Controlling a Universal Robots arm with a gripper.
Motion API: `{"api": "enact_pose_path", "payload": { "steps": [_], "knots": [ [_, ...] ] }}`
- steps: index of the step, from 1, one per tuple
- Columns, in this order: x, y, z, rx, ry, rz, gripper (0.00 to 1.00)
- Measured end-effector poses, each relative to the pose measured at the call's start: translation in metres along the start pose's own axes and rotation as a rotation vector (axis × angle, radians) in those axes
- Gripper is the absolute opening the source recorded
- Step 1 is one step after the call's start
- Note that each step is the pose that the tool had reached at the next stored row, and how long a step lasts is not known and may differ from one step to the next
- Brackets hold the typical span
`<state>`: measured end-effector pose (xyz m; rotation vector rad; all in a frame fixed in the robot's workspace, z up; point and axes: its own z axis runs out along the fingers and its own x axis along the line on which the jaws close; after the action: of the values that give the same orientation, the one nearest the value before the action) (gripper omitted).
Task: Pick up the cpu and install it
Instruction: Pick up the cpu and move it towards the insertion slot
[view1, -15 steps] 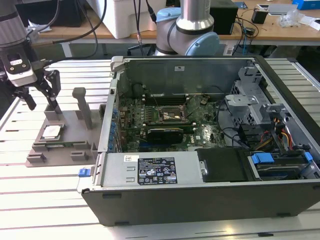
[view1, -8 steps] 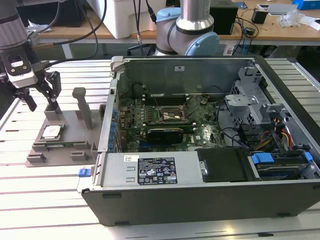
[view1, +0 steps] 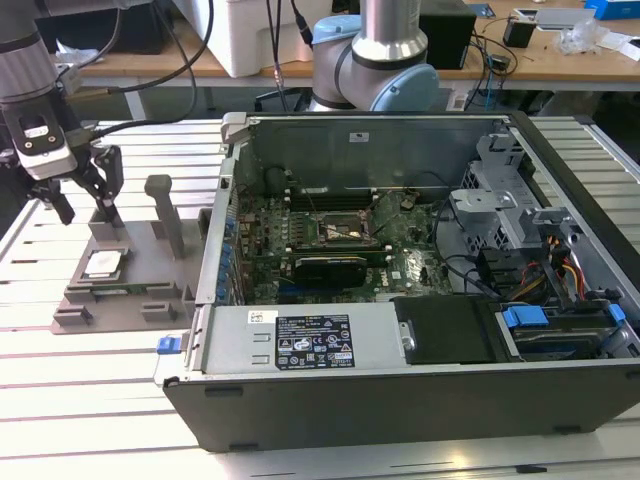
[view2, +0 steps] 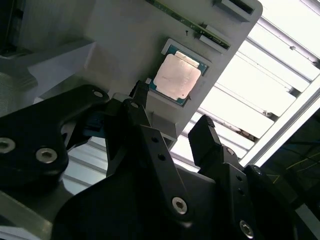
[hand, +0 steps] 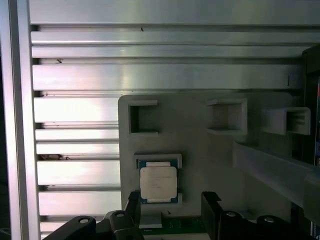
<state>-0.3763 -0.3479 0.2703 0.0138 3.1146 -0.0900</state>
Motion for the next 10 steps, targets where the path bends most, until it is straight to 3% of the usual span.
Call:
{"api": "enact_pose_path", "payload": {
  "steps": [10],
  "knots": [
    [0.0002,0.0004,0.0061,0.0,0.0,0.0,0.6]
  ]
}}
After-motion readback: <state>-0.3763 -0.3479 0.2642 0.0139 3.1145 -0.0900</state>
